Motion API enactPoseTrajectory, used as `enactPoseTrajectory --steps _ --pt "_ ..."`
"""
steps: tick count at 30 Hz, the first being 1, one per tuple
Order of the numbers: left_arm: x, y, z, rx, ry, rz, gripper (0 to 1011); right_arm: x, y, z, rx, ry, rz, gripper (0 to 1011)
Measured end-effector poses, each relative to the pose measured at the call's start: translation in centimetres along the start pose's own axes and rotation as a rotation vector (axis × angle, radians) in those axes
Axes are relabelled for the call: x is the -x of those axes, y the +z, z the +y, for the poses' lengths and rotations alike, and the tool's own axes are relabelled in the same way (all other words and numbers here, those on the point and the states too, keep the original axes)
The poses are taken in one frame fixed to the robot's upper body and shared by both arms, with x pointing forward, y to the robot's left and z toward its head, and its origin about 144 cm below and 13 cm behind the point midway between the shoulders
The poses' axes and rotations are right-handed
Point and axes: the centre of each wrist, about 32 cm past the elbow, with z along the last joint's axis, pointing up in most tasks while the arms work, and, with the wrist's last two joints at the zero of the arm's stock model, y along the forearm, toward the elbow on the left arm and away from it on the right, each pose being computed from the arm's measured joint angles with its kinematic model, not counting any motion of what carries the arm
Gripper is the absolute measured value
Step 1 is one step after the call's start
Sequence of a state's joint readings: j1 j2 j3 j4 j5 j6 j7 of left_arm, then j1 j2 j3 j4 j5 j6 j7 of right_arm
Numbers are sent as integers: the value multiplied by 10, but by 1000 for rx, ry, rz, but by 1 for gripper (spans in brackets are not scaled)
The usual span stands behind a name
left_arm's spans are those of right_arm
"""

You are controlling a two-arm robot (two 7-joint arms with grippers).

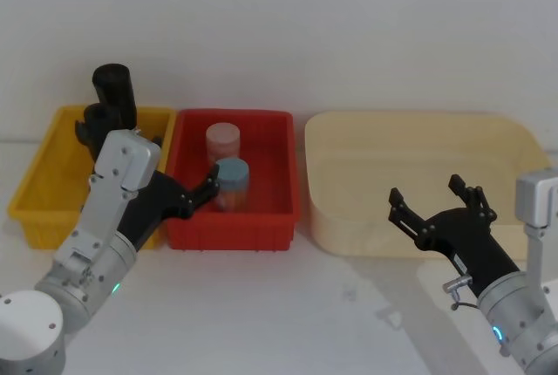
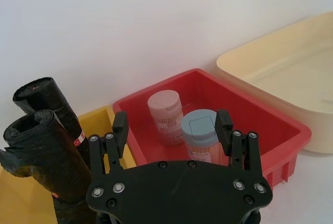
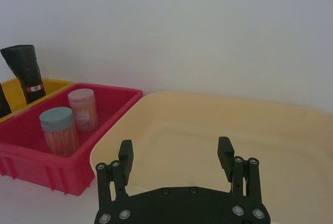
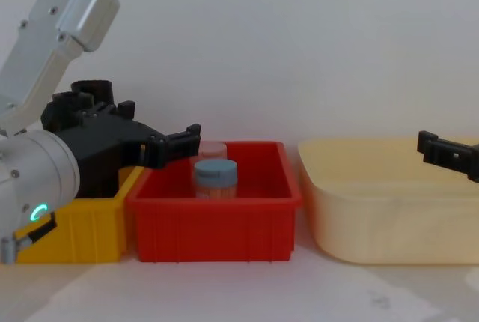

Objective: Pick up the garbage bag with the one hand and transfer it to the other hand.

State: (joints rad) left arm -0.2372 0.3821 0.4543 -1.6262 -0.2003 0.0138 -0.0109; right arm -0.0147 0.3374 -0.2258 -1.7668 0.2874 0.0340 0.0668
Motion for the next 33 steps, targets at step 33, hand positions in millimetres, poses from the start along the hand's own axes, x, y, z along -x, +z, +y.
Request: enactPoseTrajectory --steps 33 --pt "0 0 0 0 0 0 1001 0 0 0 0 0 0 1001"
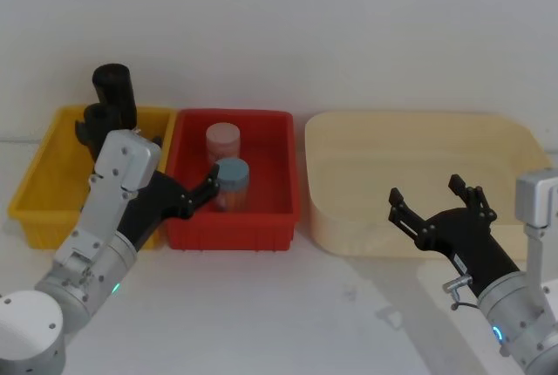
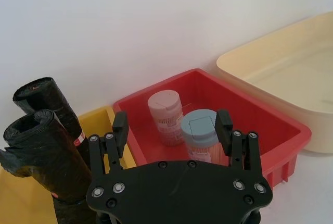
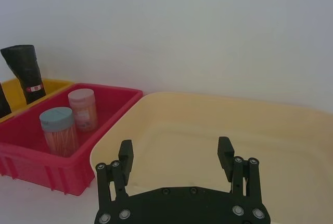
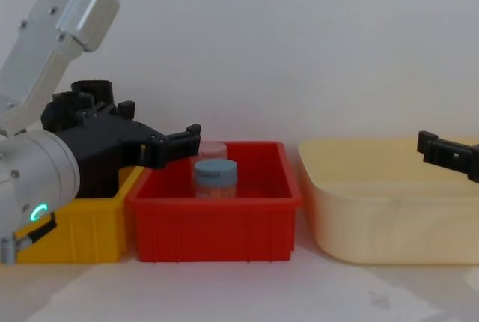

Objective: Pick up the garbage bag with the one hand and transfer it to the other hand.

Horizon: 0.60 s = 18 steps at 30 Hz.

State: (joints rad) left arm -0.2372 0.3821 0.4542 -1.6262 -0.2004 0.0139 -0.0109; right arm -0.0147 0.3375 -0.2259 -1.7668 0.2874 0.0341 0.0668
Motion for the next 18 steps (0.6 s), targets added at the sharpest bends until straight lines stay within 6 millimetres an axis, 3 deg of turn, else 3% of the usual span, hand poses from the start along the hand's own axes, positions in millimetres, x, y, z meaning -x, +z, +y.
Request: enactPoseTrajectory --steps 18 --pt "0 0 0 0 0 0 1001 0 0 0 0 0 0 1001"
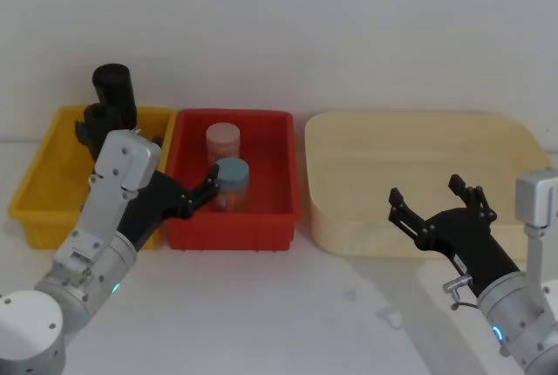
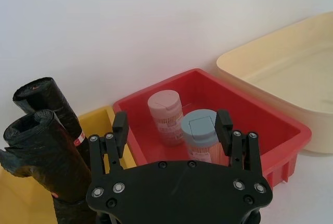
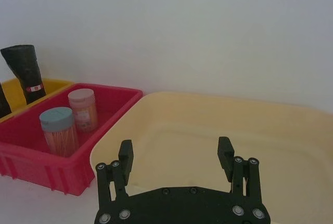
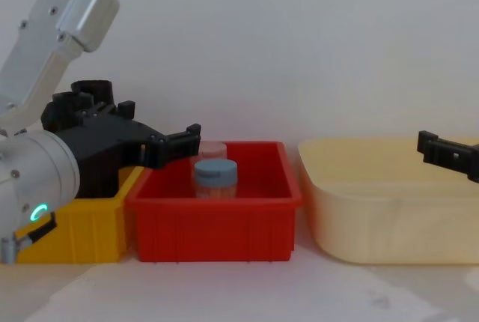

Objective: Pick up the garbage bag with the one hand and transfer it to the other hand.

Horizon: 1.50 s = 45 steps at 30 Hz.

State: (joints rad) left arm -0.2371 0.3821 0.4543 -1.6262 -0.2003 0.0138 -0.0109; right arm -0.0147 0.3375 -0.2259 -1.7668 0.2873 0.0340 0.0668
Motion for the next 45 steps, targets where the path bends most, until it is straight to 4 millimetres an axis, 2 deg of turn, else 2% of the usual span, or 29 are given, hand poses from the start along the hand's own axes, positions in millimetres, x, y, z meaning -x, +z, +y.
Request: enactPoseTrajectory --steps 32,45 --pt "-1 1 -2 2 -3 -5 1001 0 0 1 1 -1 3 1001" --pt "-7 13 -11 -1 -50 1 1001 -2 10 21 23 45 36 1001"
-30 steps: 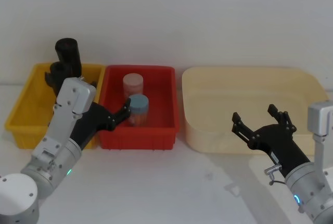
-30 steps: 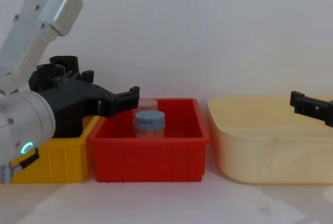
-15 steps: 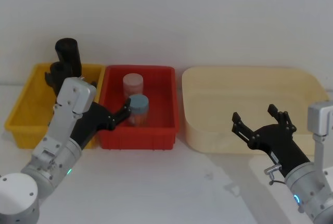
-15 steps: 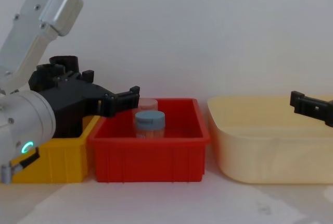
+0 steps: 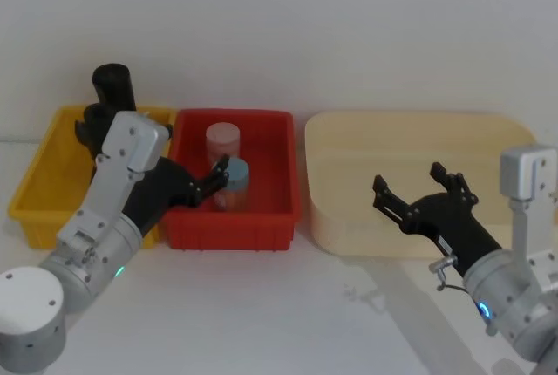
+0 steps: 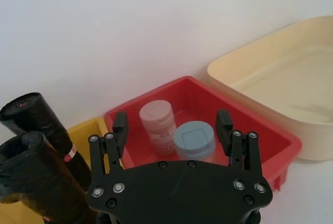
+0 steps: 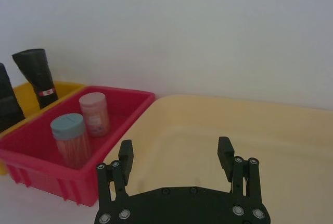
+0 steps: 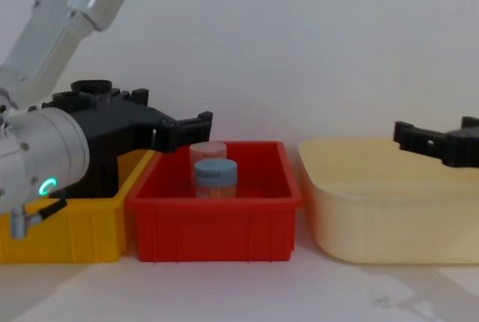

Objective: Pick up the garbage bag with the one hand and transfer it to the other hand.

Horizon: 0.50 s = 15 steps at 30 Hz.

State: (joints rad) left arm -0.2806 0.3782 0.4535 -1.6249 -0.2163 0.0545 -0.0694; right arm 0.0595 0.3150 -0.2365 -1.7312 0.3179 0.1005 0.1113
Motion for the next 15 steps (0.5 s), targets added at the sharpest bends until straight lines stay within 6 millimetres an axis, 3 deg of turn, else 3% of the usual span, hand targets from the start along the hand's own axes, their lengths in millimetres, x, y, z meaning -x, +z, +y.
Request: enactPoseTrajectory --steps 10,15 --pt "-5 22 13 -43 -36 -6 1001 2 25 13 7 59 3 1001" --pt "-13 35 34 -67 -24 18 1001 3 39 19 7 90 -4 1001"
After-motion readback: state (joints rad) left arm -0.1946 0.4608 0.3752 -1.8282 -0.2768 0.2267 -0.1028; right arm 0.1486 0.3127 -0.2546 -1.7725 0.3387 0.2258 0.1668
